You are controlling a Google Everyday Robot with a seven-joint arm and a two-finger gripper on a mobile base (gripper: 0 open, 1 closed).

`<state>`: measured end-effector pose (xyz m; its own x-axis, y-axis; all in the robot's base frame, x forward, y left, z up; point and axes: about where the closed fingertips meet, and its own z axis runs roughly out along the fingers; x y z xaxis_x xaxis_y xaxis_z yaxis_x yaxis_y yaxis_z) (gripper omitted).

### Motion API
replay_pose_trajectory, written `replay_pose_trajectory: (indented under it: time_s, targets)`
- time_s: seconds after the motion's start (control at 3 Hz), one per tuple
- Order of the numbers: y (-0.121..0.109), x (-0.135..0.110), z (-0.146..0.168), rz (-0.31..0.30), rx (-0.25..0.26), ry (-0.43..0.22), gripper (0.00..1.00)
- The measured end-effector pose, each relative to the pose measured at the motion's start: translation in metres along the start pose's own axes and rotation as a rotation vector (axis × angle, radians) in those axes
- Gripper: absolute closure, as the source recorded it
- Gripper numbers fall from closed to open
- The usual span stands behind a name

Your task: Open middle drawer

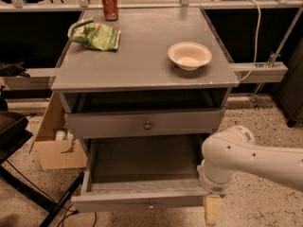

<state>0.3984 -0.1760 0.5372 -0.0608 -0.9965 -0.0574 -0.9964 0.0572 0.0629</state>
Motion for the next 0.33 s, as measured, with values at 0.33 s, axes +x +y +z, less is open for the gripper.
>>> replay_pose_trajectory:
  time_s: [0.33]
  targets:
    - [0.0297, 0.0091, -0.0751, -0.001, 0.044, 0.04, 0.0]
